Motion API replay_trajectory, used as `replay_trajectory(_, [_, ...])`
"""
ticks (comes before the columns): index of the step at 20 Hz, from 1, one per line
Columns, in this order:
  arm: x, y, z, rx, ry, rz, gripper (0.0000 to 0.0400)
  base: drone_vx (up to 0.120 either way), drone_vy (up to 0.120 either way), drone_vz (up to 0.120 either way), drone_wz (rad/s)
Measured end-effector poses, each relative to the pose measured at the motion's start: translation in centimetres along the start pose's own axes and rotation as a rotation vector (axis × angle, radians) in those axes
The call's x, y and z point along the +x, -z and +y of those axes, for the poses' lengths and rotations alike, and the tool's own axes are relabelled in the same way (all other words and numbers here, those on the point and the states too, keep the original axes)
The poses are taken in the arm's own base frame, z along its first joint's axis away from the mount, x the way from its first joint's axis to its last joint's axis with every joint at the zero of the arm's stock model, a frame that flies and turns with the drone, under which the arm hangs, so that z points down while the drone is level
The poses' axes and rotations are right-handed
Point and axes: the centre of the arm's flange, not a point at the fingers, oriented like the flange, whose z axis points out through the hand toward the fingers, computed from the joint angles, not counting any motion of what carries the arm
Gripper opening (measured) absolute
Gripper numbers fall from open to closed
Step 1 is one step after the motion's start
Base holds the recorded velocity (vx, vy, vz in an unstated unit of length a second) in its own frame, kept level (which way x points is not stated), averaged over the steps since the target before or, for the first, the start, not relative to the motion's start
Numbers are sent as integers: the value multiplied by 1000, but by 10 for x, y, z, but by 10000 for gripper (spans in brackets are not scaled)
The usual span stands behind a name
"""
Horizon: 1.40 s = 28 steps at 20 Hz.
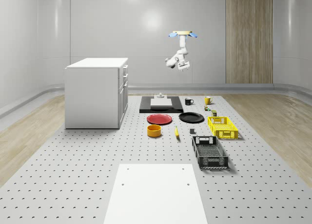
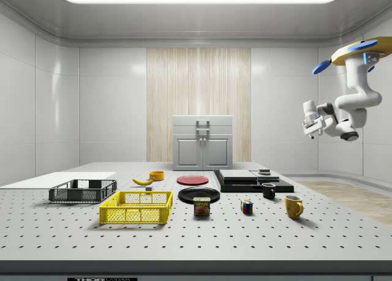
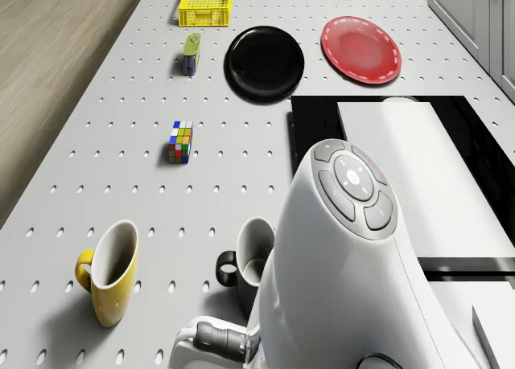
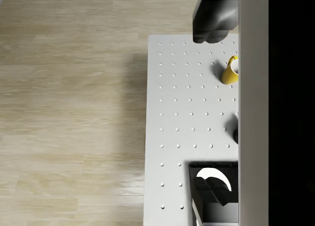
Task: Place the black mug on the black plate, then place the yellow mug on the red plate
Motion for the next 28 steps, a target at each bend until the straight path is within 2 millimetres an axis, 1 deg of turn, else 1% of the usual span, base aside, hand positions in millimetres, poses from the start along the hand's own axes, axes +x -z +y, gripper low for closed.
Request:
replay_trajectory(4, [-8,0,-8,-83,3,87,400,0,0,0,0])
replay_trajectory(10, [-14,-1,-13,-134,5,142,400,0,0,0,0])
replay_trajectory(14, [-15,-2,-15,-147,5,156,400,120,-110,0,0])
replay_trajectory(19, [-16,-2,-16,-155,5,164,400,120,-120,-112,0])
replay_trajectory(28, [-16,-2,-16,-159,5,169,400,120,-4,-120,0])
